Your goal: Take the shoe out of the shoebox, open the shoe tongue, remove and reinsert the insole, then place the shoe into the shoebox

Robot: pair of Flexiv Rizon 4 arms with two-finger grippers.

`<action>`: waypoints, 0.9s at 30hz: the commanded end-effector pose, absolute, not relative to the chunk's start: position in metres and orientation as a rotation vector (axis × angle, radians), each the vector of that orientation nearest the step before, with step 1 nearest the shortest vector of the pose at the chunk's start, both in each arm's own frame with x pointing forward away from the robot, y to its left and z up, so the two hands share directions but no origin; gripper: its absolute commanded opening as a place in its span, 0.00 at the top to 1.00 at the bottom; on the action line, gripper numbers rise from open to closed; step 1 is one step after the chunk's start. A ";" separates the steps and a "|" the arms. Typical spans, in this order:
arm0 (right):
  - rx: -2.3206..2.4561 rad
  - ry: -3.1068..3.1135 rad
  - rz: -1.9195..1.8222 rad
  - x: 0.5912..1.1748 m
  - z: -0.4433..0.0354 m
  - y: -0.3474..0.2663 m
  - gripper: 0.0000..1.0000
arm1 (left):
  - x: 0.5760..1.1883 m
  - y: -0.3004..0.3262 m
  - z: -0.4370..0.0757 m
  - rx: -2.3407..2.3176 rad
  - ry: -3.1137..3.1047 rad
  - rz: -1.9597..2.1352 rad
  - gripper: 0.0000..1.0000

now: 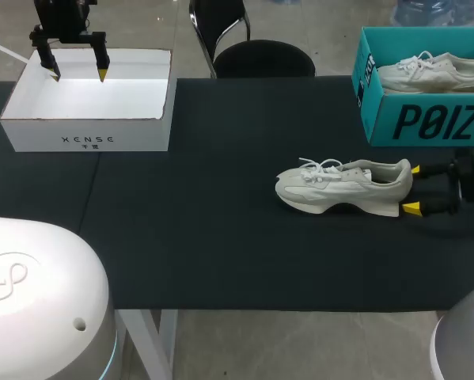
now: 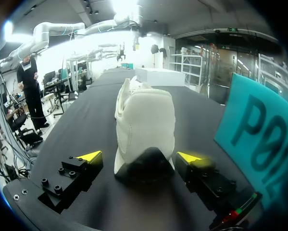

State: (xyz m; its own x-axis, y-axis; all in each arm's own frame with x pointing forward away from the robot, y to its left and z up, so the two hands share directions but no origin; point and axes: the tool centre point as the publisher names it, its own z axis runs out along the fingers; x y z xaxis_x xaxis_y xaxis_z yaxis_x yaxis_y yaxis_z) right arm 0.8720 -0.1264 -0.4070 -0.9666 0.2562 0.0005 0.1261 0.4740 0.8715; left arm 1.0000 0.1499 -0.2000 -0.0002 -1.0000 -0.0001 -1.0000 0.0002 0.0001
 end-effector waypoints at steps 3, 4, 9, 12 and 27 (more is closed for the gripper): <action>0.305 2.558 1.536 0.878 -0.413 -0.116 0.00 | 1.000 0.150 -0.200 -2.221 2.222 0.000 0.00; 0.298 2.553 1.542 0.878 -0.413 -0.114 0.00 | 1.000 0.150 -0.200 -2.221 2.222 0.000 0.00; 0.279 2.528 1.571 0.878 -0.420 -0.108 0.00 | 1.000 0.150 -0.200 -2.221 2.222 0.000 0.00; 0.273 2.521 1.583 0.879 -0.423 -0.106 0.00 | 1.000 0.150 -0.200 -2.221 2.222 0.000 0.00; 0.257 2.528 1.595 0.883 -0.431 -0.095 0.00 | 1.000 0.150 -0.200 -2.221 2.222 0.000 0.00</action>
State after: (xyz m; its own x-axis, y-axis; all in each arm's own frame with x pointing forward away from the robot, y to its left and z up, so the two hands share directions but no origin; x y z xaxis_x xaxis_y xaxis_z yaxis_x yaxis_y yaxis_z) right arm 0.8814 -0.0982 -0.4267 -0.9755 0.2181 -0.0286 0.0679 0.4223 0.9039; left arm 1.0000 0.1499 -0.2000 -0.0002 -1.0000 -0.0001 -1.0000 0.0002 0.0001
